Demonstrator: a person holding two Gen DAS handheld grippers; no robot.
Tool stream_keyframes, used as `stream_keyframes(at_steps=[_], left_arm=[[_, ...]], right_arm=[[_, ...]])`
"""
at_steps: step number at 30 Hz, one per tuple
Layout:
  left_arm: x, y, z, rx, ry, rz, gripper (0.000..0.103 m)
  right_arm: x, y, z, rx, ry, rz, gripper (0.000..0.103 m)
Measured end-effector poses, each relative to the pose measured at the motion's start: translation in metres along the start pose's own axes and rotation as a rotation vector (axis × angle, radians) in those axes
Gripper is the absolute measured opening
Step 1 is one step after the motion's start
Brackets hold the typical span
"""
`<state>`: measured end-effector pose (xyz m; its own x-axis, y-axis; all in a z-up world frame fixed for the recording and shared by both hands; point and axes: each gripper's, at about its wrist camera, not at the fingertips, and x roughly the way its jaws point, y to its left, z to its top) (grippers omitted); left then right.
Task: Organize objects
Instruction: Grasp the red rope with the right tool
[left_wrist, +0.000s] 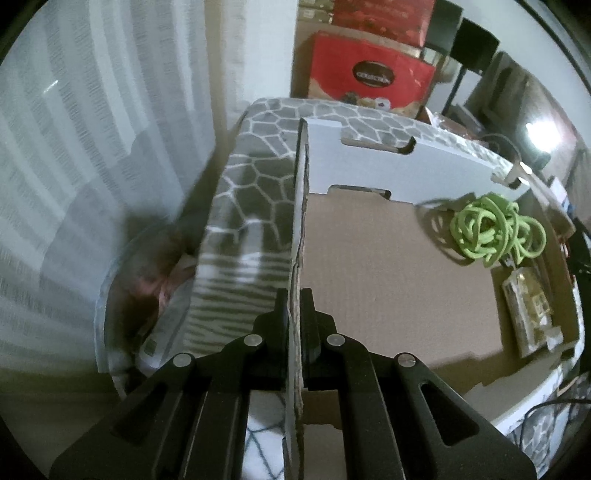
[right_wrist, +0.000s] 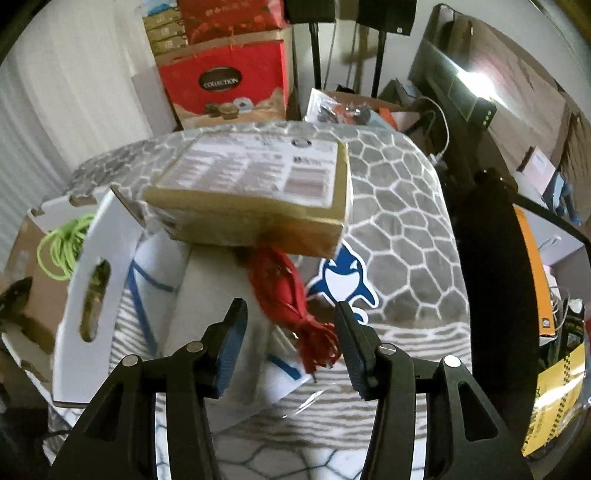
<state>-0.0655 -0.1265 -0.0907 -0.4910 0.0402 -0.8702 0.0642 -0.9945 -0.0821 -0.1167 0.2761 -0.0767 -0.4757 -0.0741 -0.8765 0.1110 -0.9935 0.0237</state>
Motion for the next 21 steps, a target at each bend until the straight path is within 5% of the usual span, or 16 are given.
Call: stream_keyframes(at_steps=[5,10,21], left_arm=[[0.001,-0.005,0.002,0.001,0.001,-0.002,0.004],[0.001,-0.008,0.000,0.007,0.001,-0.010,0.004],[0.001,-0.006,-0.001,0.002,0.000,-0.026,0.004]], right_arm=[[0.011,-0.004,-0.006,-0.026,0.013,-0.018,0.041],[0.005,0.000,-0.006,-0.043,-0.002,-0.022,0.017],[-0.039,0.008,-0.006,-0.002,-0.061,0.058,0.011]])
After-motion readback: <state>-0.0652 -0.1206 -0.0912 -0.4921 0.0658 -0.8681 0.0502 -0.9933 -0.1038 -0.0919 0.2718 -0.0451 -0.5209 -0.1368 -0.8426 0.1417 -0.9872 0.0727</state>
